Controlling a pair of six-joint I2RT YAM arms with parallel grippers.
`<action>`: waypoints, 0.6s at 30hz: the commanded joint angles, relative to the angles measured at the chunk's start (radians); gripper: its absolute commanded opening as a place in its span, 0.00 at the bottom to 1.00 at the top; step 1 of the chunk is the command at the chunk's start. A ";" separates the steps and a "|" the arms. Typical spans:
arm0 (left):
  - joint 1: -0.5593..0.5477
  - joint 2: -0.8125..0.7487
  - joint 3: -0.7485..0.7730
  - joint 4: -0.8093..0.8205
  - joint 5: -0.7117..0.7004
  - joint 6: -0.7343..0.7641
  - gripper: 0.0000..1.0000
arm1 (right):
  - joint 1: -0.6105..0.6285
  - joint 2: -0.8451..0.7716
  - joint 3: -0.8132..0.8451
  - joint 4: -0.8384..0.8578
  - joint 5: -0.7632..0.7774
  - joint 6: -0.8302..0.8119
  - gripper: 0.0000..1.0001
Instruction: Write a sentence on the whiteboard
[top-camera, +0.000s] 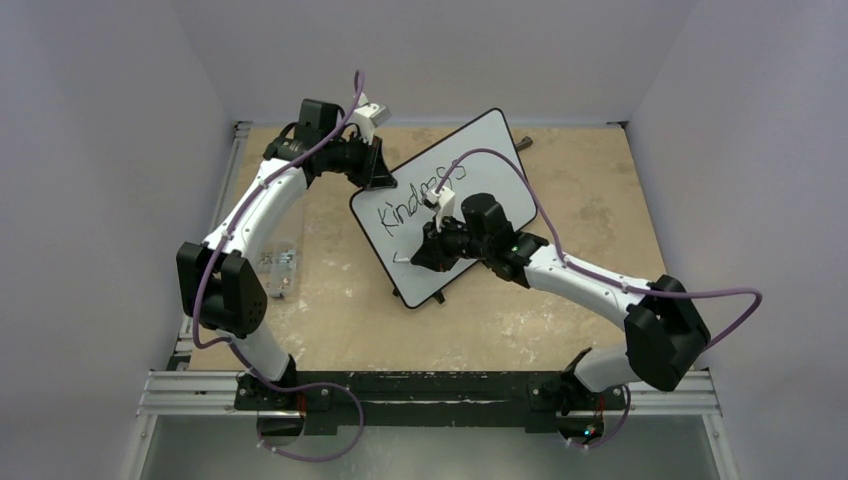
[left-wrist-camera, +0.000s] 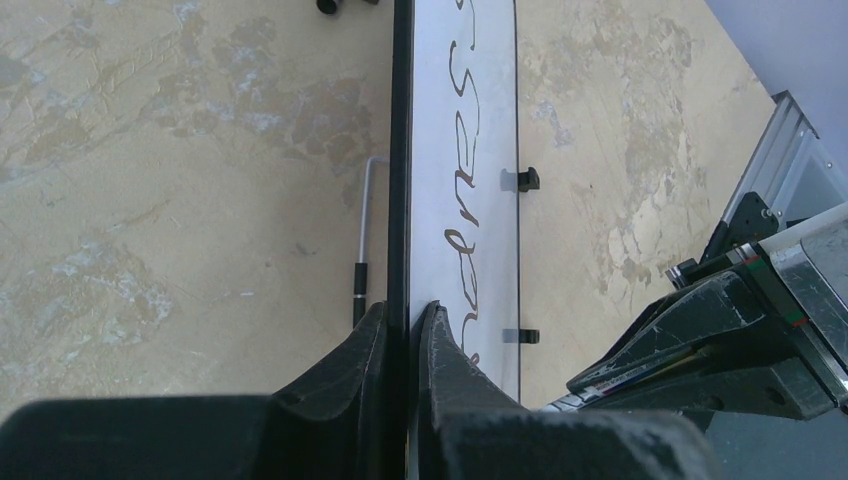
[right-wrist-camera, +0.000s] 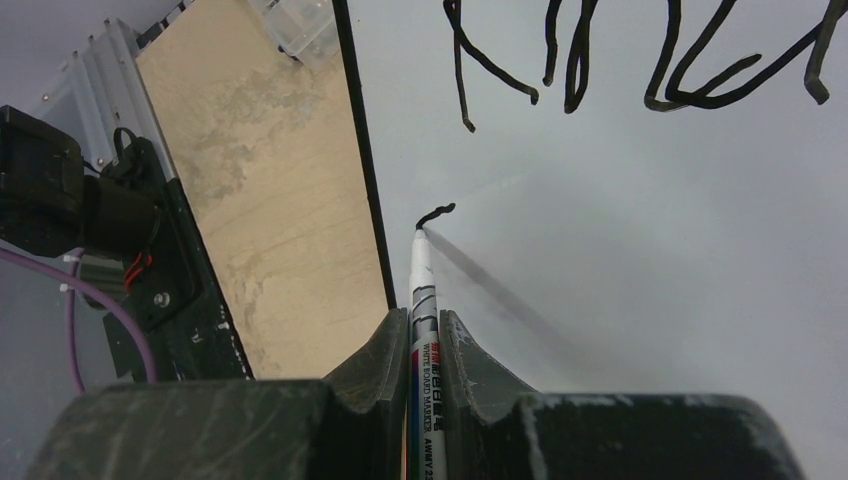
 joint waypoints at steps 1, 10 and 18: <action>-0.008 0.042 -0.010 -0.083 -0.188 0.121 0.00 | -0.001 0.006 -0.001 -0.012 0.076 -0.043 0.00; -0.009 0.043 -0.010 -0.084 -0.187 0.122 0.00 | -0.001 -0.024 -0.011 -0.052 0.162 -0.049 0.00; -0.008 0.041 -0.010 -0.086 -0.188 0.122 0.00 | -0.001 -0.035 -0.018 -0.068 0.190 -0.044 0.00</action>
